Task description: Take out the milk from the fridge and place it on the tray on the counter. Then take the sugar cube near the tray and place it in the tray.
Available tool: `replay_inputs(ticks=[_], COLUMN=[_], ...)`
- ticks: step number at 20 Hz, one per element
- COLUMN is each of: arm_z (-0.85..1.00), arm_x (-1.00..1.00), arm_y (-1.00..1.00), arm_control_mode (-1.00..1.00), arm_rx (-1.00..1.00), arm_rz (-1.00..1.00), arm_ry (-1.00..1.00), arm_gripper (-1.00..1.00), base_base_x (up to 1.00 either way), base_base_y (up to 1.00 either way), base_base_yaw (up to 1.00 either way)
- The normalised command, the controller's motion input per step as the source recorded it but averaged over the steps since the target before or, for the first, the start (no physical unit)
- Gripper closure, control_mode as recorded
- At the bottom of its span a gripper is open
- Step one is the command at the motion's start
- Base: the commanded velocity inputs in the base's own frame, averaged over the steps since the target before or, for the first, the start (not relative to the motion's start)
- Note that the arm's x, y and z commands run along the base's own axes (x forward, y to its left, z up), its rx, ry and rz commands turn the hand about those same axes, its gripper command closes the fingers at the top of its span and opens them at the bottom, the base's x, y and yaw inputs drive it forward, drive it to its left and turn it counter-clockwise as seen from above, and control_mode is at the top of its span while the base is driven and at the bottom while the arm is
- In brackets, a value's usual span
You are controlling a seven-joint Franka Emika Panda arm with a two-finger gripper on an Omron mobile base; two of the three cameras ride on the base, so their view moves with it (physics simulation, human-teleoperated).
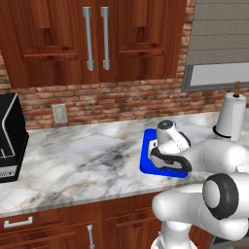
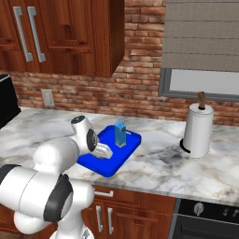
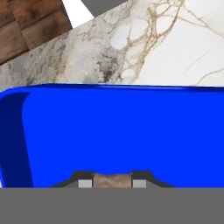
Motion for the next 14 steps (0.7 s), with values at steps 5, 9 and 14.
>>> replay_inputs(ticks=[5,9,14], arm_z=[-0.24,-0.29,-0.3], arm_x=[0.19,0.2,0.15], arm_y=[-0.06,-0.04,-0.03], arm_control_mode=[-1.0,-1.0,-1.0], arm_rx=[0.01,0.01,0.0], arm_rz=[0.03,0.03,0.02], arm_ry=[0.0,0.0,0.0], arm_gripper=[1.0,1.0,1.0], base_base_x=[0.0,0.0,0.0], base_base_y=[0.0,0.0,0.0], base_base_yaw=[0.0,0.0,0.0])
